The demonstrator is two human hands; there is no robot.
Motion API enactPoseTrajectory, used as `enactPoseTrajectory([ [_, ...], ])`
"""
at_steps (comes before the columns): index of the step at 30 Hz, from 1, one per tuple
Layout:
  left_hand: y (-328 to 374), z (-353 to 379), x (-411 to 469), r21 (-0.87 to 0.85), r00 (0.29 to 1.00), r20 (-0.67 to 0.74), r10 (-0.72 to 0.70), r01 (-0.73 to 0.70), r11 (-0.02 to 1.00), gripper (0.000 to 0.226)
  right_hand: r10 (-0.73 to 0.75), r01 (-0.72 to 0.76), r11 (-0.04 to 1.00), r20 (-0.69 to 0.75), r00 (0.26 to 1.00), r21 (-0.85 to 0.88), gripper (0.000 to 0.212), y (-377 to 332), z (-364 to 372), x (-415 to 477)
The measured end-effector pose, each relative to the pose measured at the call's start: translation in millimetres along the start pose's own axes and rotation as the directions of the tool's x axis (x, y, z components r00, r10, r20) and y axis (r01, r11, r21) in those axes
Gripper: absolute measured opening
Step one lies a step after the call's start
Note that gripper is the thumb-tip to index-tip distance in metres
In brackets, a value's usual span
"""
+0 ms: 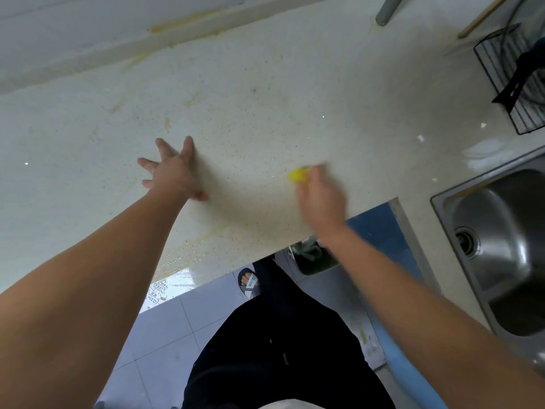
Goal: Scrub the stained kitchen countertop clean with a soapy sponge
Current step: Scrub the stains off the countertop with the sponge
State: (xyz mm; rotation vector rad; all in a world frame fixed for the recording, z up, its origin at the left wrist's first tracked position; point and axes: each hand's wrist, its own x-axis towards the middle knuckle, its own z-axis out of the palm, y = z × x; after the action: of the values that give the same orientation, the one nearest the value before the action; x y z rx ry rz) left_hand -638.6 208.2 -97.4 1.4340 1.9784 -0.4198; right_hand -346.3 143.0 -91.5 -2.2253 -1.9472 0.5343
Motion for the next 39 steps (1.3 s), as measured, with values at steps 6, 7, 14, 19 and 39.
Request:
enactPoseTrajectory([
  [6, 4.6, -4.9, 0.9, -0.001, 1.000, 0.011, -0.022, 0.022, 1.000, 0.138, 0.390, -0.401, 0.916, -0.221, 0.894, -0.006, 0.039, 57.9, -16.4, 66.1],
  [7, 5.3, -8.1, 2.7, -0.002, 0.999, 0.021, -0.030, 0.030, 1.000, 0.140, 0.307, -0.320, 0.946, -0.186, 0.933, -0.042, 0.040, 36.3, 0.2, 61.8],
  [14, 9.1, -17.2, 2.3, 0.020, 0.998, 0.040, -0.056, 0.056, 0.998, 0.149, -0.413, 0.414, 0.908, 0.307, 0.858, 0.066, 0.025, -82.9, 37.3, 11.5],
  [19, 11.7, -20.7, 3.5, -0.005, 0.996, 0.064, -0.057, 0.057, 0.998, 0.151, 0.201, -0.213, 0.977, -0.246, 0.948, -0.024, 0.046, 13.1, -14.7, 144.5],
  [39, 12.1, -53.0, 35.7, -0.091, 0.986, 0.088, -0.143, 0.151, 0.984, 0.154, 0.229, -0.187, 0.964, -0.225, 0.947, 0.191, 0.046, -7.8, -18.4, 253.2],
])
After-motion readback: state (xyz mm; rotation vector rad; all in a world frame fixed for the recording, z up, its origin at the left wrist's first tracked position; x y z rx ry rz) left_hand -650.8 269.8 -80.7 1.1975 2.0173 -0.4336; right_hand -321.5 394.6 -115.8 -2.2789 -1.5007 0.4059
